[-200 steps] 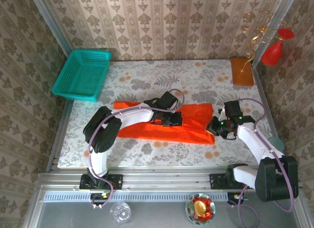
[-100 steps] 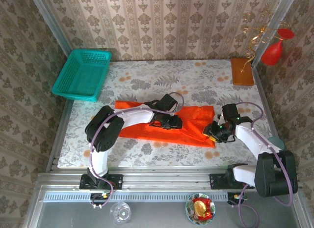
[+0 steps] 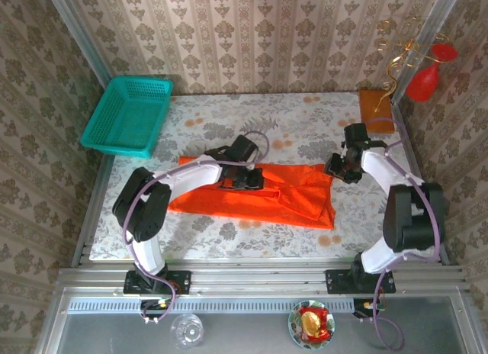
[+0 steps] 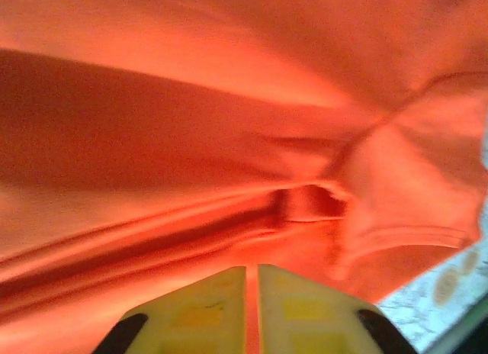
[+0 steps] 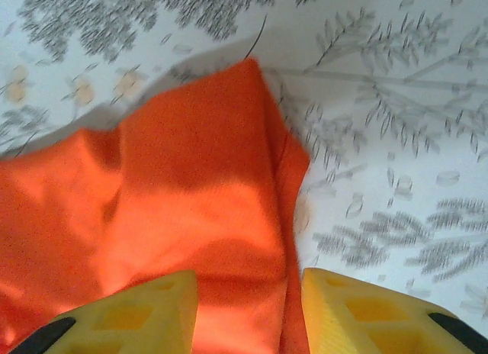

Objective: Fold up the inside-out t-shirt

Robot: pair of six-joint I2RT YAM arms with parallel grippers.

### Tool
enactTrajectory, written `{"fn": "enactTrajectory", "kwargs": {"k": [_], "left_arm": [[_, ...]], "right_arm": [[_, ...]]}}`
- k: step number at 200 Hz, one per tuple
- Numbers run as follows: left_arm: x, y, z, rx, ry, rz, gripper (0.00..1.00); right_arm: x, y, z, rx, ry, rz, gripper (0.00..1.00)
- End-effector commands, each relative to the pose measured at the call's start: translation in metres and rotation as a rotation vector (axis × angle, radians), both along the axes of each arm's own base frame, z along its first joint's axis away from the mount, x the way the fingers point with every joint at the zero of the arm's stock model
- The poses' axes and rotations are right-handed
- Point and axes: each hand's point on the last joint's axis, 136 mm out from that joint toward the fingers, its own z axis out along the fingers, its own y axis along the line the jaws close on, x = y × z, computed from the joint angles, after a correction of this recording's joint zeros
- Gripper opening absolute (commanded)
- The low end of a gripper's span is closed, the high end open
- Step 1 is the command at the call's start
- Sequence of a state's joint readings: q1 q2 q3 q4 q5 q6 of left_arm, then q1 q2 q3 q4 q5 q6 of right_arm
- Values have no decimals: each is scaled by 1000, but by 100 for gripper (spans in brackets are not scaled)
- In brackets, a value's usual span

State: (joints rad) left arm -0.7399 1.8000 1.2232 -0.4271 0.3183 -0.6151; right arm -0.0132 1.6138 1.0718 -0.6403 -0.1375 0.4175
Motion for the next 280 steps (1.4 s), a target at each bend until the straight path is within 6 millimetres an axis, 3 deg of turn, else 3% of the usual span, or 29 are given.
{"fn": "enactTrajectory", "kwargs": {"k": [1, 27, 59, 95, 127, 173, 231, 253, 280], "left_arm": [[19, 54, -9, 76, -1, 66, 8], [50, 99, -12, 87, 4, 154, 4], [84, 153, -17, 119, 16, 248, 4], [106, 189, -36, 146, 52, 308, 4], [109, 212, -65, 128, 124, 383, 4], [99, 234, -88, 66, 200, 489, 5], [93, 243, -89, 20, 203, 540, 5], [99, 233, -78, -41, 180, 533, 6], [112, 218, -44, -105, 98, 499, 9]], "right_arm": [[11, -11, -12, -56, 43, 43, 39], [27, 0, -21, 13, 43, 49, 30], [40, 4, -35, 47, 59, 43, 34], [48, 4, -46, 66, 69, 33, 32], [48, 0, -54, 82, 79, 7, 26], [38, -13, -63, 107, 112, -72, 28], [34, -36, -64, 62, 143, -130, 26], [38, -30, -55, 100, 116, -126, 26], [41, -17, -15, 119, 26, -108, 27]]}}
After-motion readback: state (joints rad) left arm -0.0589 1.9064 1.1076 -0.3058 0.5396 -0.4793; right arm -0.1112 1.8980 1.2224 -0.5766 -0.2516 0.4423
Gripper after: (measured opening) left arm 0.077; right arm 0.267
